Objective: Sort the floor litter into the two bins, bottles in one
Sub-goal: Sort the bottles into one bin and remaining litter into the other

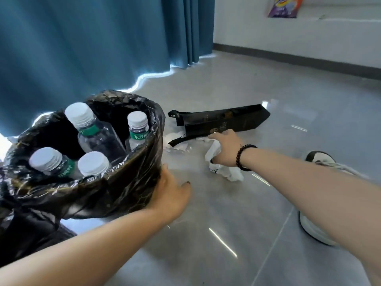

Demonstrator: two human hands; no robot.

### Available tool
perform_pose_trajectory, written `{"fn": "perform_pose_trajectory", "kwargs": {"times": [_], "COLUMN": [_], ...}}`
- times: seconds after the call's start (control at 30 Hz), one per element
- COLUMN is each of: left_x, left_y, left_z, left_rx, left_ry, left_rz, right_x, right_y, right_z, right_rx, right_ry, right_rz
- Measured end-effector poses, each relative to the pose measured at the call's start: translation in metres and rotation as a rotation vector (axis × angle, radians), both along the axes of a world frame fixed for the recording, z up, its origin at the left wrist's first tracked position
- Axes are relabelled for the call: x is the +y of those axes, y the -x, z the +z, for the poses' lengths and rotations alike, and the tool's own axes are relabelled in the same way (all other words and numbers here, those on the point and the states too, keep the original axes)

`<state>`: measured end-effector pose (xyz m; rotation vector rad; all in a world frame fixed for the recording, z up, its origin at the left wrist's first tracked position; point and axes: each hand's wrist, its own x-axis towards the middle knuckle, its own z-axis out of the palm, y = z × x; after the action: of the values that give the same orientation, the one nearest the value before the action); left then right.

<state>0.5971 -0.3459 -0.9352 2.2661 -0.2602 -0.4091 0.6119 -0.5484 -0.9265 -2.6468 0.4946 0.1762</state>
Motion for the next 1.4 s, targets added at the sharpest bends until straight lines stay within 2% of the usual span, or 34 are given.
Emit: {"fn": "perform_pose_trajectory", "kwargs": {"times": [0.17, 0.37, 0.5, 0.6, 0.73, 0.9, 1.1, 1.2, 1.27, 1.4], "left_x": [0.001, 0.009, 0.01, 0.006, -0.02, -0.065, -0.09, -0.072, -0.056, -0.015], "left_y": [-0.023, -0.038, -0.052, -0.067, -0.09, -0.133, -0.159, -0.138, -0.12, -0.086], "left_z": [-0.035, -0.049, -0.049, -0.053, -0.054, -0.073, -0.105, -0.107, -0.11, -0.111], "left_rx": [0.009, -0.071, -0.109, -0.17, -0.22, -0.253, -0.248, -0.287, -0.302, -0.137], "left_ry": [0.033, 0.044, 0.004, -0.111, -0.325, -0.433, -0.64, -0.563, -0.43, -0.107], "left_rz": [-0.062, -0.089, -0.061, -0.091, -0.233, -0.411, -0.412, -0.412, -0.422, -0.252], "right_x": [-0.003, -0.006, -0.001, 0.007, 0.017, 0.013, 0.0, 0.005, 0.006, 0.01], "right_y": [-0.017, 0.003, 0.015, 0.018, 0.02, 0.022, 0.013, 0.009, 0.004, -0.013], "right_z": [-0.046, -0.053, -0.05, -0.048, -0.049, -0.057, -0.059, -0.061, -0.063, -0.066], "right_rx": [0.021, 0.023, 0.044, 0.066, 0.099, 0.092, -0.009, -0.088, -0.108, -0.176], "right_ry": [0.023, 0.156, 0.122, 0.087, 0.059, 0.029, -0.156, -0.212, -0.142, -0.022], "right_rz": [0.007, 0.165, 0.263, 0.31, 0.345, 0.31, 0.235, 0.17, 0.134, 0.036]}}
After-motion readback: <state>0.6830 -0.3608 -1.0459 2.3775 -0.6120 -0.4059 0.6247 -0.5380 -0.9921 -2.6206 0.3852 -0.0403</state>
